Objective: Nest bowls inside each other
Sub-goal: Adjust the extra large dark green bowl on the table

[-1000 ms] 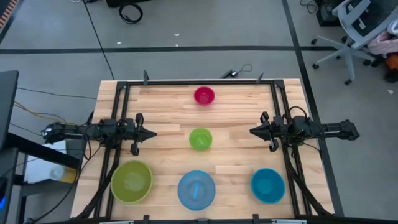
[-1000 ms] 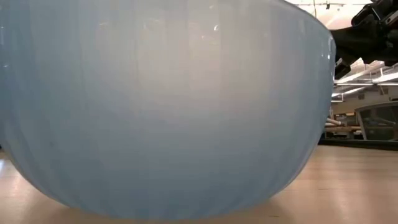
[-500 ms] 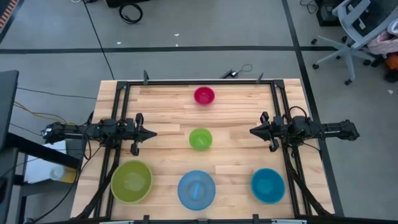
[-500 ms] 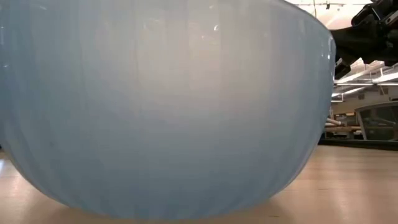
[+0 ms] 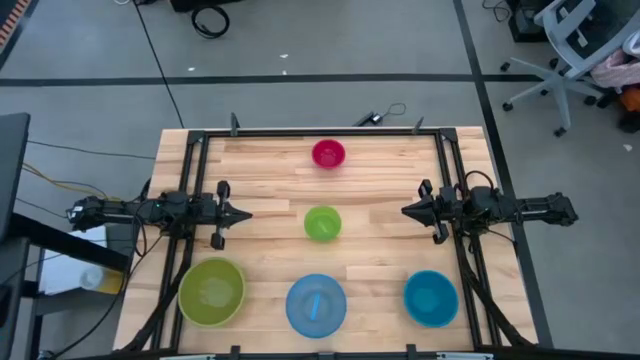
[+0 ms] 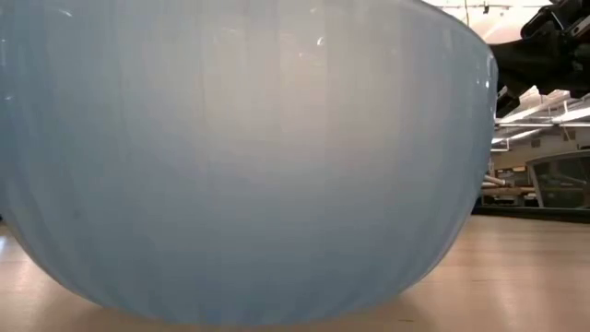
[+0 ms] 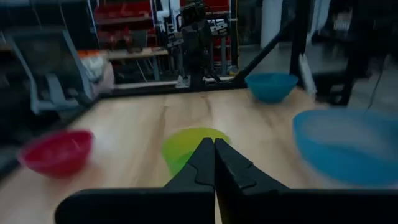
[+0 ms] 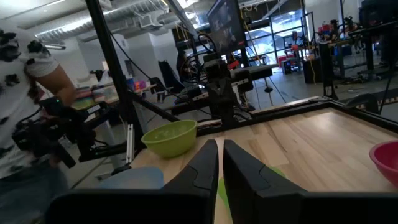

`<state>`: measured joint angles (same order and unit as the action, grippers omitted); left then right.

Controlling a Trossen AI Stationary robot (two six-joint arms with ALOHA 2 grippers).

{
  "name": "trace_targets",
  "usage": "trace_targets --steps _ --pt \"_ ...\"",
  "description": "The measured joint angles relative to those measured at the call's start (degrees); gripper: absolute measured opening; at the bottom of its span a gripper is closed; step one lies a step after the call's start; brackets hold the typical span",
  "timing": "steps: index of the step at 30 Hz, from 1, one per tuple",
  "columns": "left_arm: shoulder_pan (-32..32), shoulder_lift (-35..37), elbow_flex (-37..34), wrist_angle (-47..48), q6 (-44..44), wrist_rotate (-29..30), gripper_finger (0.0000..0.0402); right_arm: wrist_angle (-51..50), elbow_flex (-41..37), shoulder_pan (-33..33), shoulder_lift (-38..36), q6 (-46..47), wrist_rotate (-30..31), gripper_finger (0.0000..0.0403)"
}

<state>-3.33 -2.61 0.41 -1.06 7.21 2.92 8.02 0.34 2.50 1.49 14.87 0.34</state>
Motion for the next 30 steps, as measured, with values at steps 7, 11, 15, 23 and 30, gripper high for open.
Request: trace_targets --steps 7,11,15,23,30 --pt "-0.02 0.00 0.02 0.00 2.34 0.00 0.0000 0.01 0.00 -0.01 -0.01 0.00 0.02 0.0032" --pt "-0.01 0.00 0.02 -0.26 2.39 0.03 0.0000 0.01 0.00 0.00 -0.01 0.00 0.00 0.0032" --pt "0.00 0.04 0.00 -3.97 -2.07 0.07 0.0000 -0.01 0.00 0.01 0.00 0.00 0.00 0.0032" --pt "0.00 -0.75 0.02 -8.22 -30.61 11.49 0.0000 4.01 -0.01 -0.02 0.03 -4.92 14.79 0.0032" --pt "1.42 -6.88 0.09 -12.09 -39.04 27.74 0.0000 10.39 -0.01 -2.28 0.40 6.38 45.48 0.0045"
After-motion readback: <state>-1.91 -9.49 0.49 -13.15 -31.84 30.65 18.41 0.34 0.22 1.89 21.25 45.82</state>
